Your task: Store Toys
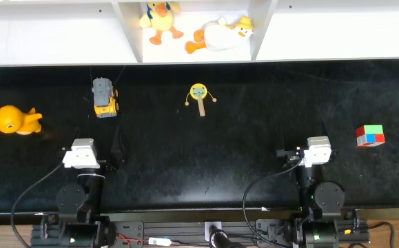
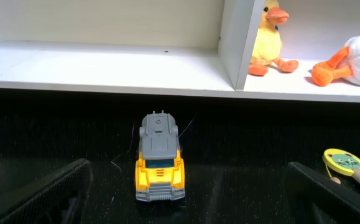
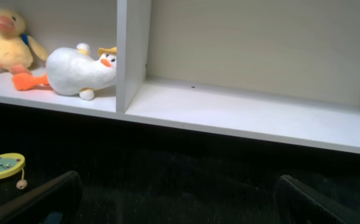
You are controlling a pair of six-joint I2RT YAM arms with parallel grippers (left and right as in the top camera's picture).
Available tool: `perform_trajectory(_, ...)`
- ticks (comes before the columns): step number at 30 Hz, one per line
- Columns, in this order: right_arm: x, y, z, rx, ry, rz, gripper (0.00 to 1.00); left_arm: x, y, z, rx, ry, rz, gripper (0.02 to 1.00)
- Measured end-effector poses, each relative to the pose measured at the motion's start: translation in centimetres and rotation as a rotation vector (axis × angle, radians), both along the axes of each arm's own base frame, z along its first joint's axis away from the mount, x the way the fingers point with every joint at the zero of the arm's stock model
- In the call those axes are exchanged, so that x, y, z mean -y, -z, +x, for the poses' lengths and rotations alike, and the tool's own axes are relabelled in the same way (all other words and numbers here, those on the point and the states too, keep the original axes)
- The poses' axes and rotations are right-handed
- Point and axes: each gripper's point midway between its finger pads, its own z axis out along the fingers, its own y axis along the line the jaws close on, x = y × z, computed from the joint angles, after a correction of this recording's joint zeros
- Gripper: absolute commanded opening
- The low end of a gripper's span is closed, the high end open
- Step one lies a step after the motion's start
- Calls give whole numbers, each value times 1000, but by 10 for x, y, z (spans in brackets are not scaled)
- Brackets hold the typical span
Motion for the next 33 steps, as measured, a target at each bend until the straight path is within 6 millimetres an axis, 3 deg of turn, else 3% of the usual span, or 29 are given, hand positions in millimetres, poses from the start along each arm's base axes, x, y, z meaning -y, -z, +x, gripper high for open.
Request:
perform_trajectory(19,0,0,0,0,0,0,996,4,0,-1,-11,22,-2,993)
perform_trajectory(24,0,0,0,0,0,0,993,6,2,-14,-195,37,-1,993)
perform_trajectory(29,0,0,0,0,0,0,996,-5,-26,-30,-403,-9,-6,993)
perform_trajectory(33,0,0,0,0,0,0,993,-23,-44,-19,-548,-52,-9,993)
